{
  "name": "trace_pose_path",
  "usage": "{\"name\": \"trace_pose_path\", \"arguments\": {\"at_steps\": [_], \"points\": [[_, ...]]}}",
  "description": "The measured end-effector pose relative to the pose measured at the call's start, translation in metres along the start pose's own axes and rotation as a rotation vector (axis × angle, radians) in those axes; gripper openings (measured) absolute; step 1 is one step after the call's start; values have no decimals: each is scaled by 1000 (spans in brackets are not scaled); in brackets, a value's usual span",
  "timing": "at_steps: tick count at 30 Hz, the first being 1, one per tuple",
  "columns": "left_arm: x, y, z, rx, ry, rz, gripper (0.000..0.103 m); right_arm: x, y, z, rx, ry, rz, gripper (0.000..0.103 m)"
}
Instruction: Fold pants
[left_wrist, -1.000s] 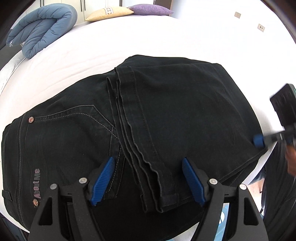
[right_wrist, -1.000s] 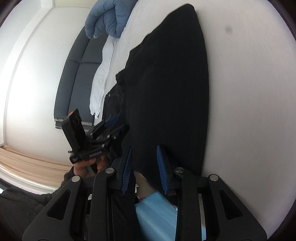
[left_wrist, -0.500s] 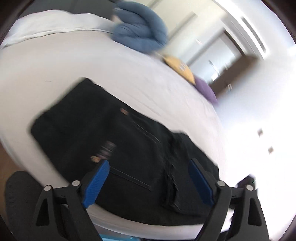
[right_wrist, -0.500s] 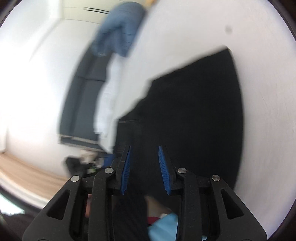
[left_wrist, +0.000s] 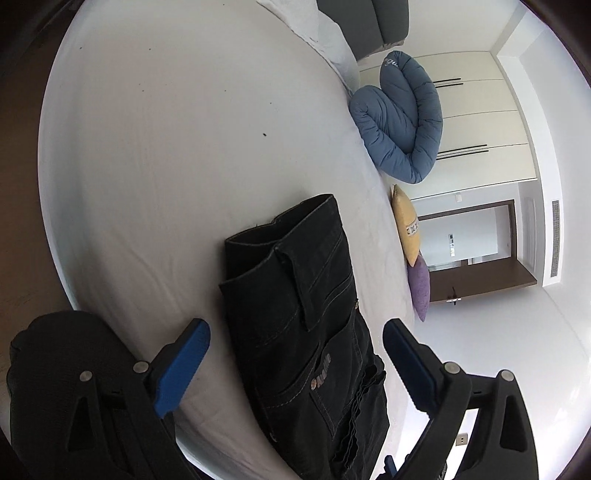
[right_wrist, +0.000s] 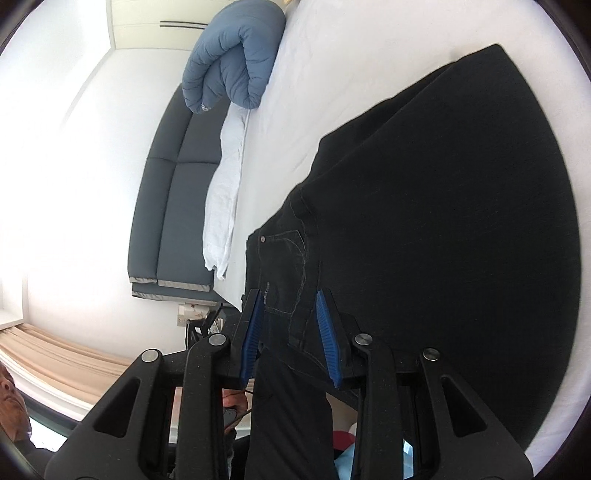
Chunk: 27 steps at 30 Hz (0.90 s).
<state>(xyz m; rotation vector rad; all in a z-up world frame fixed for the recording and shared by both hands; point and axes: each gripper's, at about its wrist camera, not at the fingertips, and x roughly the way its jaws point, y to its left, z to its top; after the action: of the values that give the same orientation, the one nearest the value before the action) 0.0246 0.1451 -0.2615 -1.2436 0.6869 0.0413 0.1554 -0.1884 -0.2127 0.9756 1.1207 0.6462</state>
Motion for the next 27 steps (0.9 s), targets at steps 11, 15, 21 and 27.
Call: {"name": "trace_pose_path", "arguments": {"at_steps": [11, 15, 21, 27], "points": [[34, -2, 14, -157, 54, -101, 94, -5, 14, 15, -7, -31, 35, 29], [26, 5, 11, -241, 36, -58, 75, -7, 14, 20, -1, -46, 40, 29], [26, -10, 1, -125, 37, 0, 82, -5, 11, 24, 1, -38, 42, 29], [33, -15, 0, -94, 56, 26, 83, -4, 12, 27, -4, -37, 48, 29]]}}
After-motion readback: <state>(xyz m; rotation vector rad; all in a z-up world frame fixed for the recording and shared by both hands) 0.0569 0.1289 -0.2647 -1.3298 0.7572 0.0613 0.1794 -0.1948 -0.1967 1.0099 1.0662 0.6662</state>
